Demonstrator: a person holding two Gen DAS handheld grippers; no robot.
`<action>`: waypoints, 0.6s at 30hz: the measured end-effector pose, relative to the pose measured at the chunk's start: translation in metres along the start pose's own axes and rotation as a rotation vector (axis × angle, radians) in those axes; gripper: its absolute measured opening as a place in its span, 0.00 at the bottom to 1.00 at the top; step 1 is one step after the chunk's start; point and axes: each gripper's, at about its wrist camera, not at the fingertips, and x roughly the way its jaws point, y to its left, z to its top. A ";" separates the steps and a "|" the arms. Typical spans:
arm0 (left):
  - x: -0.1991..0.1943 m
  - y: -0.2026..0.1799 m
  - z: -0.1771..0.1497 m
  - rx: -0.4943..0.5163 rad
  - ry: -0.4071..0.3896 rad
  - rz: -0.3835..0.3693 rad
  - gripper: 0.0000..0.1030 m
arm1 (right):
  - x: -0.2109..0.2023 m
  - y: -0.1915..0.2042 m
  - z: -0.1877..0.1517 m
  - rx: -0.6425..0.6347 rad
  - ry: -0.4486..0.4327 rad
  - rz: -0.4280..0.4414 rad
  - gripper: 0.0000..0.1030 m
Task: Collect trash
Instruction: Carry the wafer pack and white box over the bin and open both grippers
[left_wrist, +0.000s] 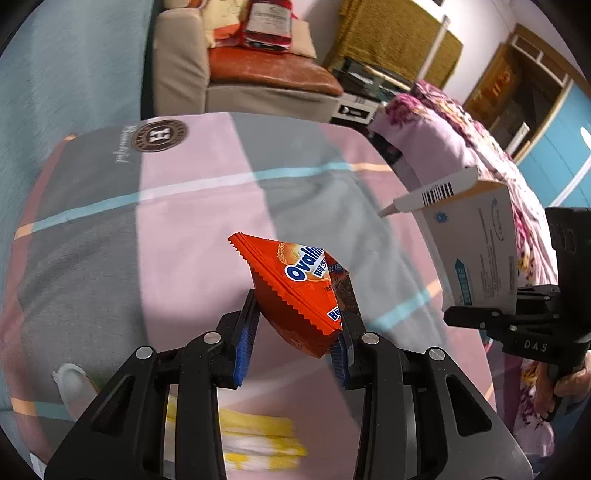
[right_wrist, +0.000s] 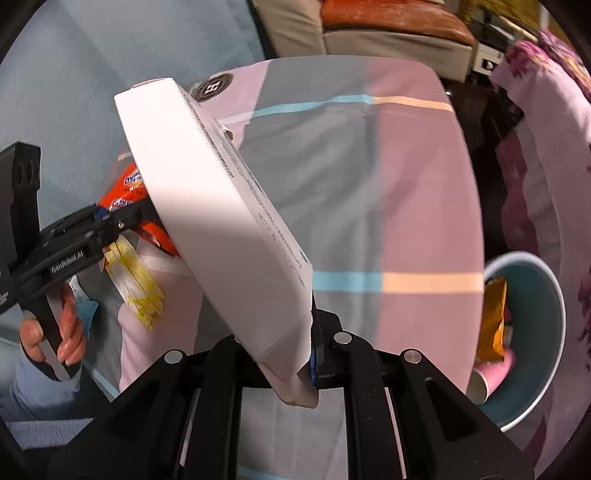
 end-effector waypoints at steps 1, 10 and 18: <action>0.000 -0.005 0.000 0.008 0.002 0.000 0.35 | -0.005 -0.005 -0.005 0.015 -0.013 0.001 0.11; 0.004 -0.053 -0.006 0.074 0.025 -0.010 0.35 | -0.040 -0.041 -0.036 0.113 -0.096 0.005 0.11; 0.017 -0.107 -0.007 0.138 0.053 -0.033 0.35 | -0.071 -0.089 -0.070 0.234 -0.180 -0.004 0.11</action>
